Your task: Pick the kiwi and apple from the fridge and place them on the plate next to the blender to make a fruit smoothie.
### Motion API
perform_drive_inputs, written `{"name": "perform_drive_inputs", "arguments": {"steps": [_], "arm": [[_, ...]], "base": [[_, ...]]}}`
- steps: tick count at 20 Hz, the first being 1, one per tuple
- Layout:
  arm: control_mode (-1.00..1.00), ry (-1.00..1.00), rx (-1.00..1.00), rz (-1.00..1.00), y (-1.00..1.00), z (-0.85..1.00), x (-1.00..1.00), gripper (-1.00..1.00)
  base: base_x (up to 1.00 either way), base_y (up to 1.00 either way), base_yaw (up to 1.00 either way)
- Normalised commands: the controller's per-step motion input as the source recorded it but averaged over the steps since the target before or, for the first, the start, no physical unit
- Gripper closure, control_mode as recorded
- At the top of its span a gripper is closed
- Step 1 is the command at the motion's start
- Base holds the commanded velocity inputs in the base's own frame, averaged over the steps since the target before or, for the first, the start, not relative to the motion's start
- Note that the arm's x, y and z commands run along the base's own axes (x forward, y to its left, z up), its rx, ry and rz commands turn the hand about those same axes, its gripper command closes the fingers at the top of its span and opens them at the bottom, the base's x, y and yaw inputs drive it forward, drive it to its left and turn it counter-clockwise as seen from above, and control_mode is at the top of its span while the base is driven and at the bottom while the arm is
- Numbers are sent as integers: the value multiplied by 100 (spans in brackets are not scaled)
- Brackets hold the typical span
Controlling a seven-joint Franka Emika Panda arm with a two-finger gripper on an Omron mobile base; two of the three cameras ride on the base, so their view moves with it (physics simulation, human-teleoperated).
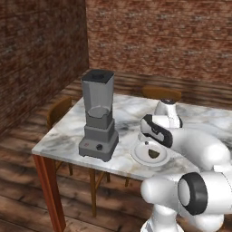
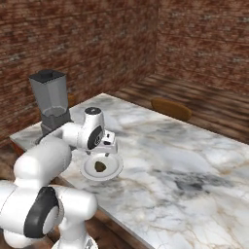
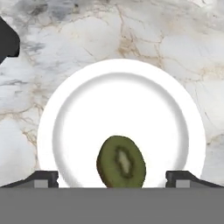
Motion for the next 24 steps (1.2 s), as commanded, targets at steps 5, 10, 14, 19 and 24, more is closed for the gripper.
{"name": "perform_drive_inputs", "arguments": {"steps": [5, 10, 14, 19, 24], "arm": [[-100, -28, 0, 0, 0, 57, -100, -100], [-100, -17, 0, -5, 5, 35, -74, -100], [-100, 1, 0, 0, 1, -1, 0, -100], [-100, 0, 0, -4, 3, -13, -27, -100], [100, 0, 0, 0, 0, 0, 0, -100]], "base": [[0, 0, 0], [0, 0, 0], [0, 0, 0], [0, 0, 0], [-100, 7, -43]]}}
